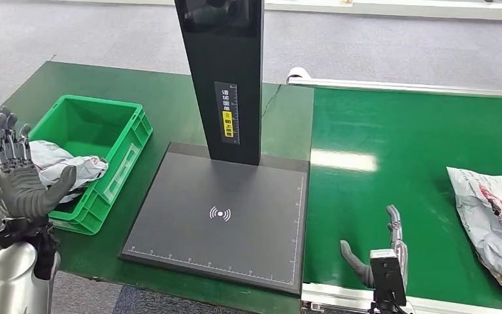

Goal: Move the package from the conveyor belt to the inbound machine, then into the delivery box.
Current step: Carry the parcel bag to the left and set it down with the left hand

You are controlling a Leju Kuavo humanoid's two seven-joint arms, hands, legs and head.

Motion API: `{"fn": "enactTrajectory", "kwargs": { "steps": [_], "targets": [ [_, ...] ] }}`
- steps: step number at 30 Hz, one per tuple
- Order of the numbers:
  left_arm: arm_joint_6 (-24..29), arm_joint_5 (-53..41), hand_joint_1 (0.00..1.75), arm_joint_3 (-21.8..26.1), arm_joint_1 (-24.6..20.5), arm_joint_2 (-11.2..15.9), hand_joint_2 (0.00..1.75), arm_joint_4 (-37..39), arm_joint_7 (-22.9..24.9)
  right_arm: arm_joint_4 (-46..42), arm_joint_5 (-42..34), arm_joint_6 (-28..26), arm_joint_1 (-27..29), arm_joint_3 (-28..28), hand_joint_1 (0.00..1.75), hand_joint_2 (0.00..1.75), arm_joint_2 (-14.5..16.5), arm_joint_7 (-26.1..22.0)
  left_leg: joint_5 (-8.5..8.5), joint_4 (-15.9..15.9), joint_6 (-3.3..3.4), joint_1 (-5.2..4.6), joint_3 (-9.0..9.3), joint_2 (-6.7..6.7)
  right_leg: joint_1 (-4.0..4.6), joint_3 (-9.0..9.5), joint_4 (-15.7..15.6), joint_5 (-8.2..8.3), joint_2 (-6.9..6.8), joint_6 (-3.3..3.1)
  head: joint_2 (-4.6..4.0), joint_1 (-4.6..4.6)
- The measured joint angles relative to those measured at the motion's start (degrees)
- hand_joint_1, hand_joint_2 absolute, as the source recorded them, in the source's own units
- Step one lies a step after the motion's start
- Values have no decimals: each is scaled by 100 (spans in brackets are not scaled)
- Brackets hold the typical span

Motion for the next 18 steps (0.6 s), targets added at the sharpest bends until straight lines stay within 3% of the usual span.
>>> {"fn": "enactTrajectory", "kwargs": {
  "steps": [5, 9, 18],
  "targets": [
    [-510, -275, 0, -568, 270, -213, 175, -448, -3, -66, 1, 86, -8, -9, 0, 175, 12, 1, 0, 0, 1, -2, -1, 0, -2, 2, 0, 0, 0, 0, 0, 0],
    [-344, -611, 0, -1215, 539, -415, 175, -609, -88, -113, 20, 103, -14, 32, 0, 175, 53, 2, -3, 1, 4, -8, -5, 0, -6, 1, 0, 0, -1, 1, 0, 1],
    [-181, -1072, 0, -2009, 805, -656, 175, -473, -13, -133, 51, 355, -105, 221, 0, 175, 93, 17, -3, 0, 5, -6, -2, 0, -5, 2, -1, 0, -1, 1, 0, 1]
  ]
}}
